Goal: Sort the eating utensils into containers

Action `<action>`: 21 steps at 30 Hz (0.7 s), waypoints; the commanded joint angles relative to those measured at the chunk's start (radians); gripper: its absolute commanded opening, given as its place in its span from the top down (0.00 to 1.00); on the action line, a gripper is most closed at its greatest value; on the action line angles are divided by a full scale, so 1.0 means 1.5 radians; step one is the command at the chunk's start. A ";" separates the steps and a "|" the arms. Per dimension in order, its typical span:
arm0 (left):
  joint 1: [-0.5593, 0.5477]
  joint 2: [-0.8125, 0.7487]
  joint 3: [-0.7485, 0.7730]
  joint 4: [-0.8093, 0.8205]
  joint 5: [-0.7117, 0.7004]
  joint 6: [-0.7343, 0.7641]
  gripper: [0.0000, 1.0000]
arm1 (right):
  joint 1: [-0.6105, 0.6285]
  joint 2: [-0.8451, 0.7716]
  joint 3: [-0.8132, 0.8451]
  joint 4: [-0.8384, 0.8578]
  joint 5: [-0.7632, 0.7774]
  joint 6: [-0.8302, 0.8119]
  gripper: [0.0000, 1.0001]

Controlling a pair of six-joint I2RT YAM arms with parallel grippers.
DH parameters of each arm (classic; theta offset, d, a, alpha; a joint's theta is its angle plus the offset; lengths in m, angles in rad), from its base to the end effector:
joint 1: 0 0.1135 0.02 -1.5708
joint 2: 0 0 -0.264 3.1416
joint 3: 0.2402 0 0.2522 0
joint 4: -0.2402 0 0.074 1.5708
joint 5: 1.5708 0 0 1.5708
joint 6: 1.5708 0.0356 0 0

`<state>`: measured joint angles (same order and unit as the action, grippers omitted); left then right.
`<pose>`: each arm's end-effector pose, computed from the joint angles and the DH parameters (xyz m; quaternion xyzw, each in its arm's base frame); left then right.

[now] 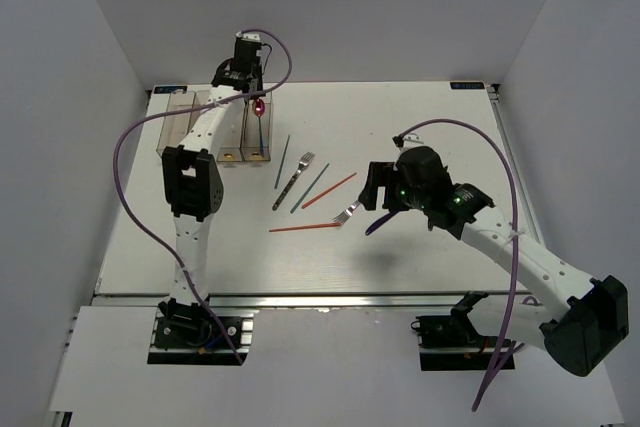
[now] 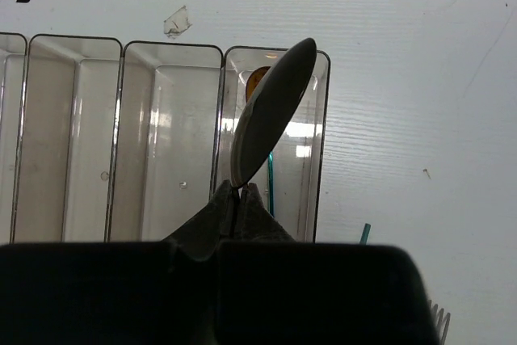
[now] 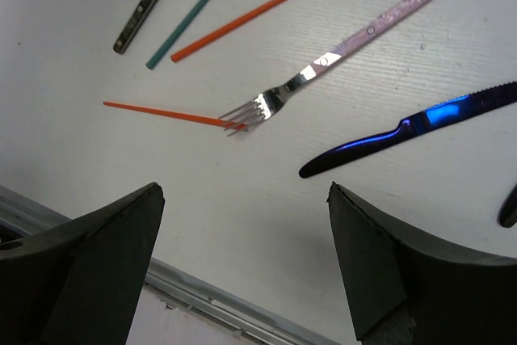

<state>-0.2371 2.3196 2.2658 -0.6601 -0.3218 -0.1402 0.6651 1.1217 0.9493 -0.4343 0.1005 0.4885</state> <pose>0.5169 -0.1133 0.2831 -0.0230 0.9000 0.0662 0.4301 0.1965 0.1496 0.3060 -0.0548 0.8835 0.2152 0.4124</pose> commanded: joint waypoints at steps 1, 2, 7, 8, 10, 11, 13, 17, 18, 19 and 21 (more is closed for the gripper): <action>-0.006 -0.037 0.006 0.030 0.010 0.032 1.00 | -0.007 -0.018 -0.019 0.002 -0.012 -0.022 0.13; -0.001 -0.040 -0.012 0.040 0.012 0.022 1.00 | -0.007 -0.018 -0.020 0.004 -0.014 -0.022 0.13; 0.012 -0.055 -0.114 0.118 0.065 -0.012 0.98 | -0.008 -0.012 -0.016 0.014 -0.019 -0.025 0.13; 0.014 -0.056 -0.122 0.129 0.075 -0.016 0.97 | -0.009 -0.009 -0.015 0.014 -0.018 -0.025 0.13; 0.018 -0.050 -0.127 0.148 0.088 -0.028 0.93 | -0.009 -0.003 -0.014 0.014 -0.019 -0.025 0.13; 0.019 -0.046 -0.121 0.149 0.087 -0.030 0.90 | -0.008 -0.003 -0.016 0.014 -0.019 -0.025 0.13; 0.022 -0.040 -0.112 0.151 0.086 -0.035 0.84 | -0.008 -0.005 -0.020 0.019 -0.022 -0.026 0.13; 0.026 -0.044 -0.103 0.162 0.093 -0.044 0.65 | -0.009 -0.013 -0.026 0.017 -0.014 -0.028 0.12; 0.028 -0.046 -0.104 0.166 0.100 -0.046 0.64 | -0.009 -0.012 -0.025 0.015 -0.013 -0.028 0.12; 0.031 -0.047 -0.103 0.169 0.106 -0.051 0.64 | -0.010 -0.010 -0.025 0.016 -0.011 -0.028 0.12; 0.033 -0.046 -0.101 0.176 0.120 -0.052 0.66 | -0.010 -0.007 -0.022 0.018 -0.013 -0.027 0.12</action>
<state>-0.1970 2.2978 2.0766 -0.4397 -0.1860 -0.1997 0.6548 1.1191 0.9180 -0.4419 0.0761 0.4625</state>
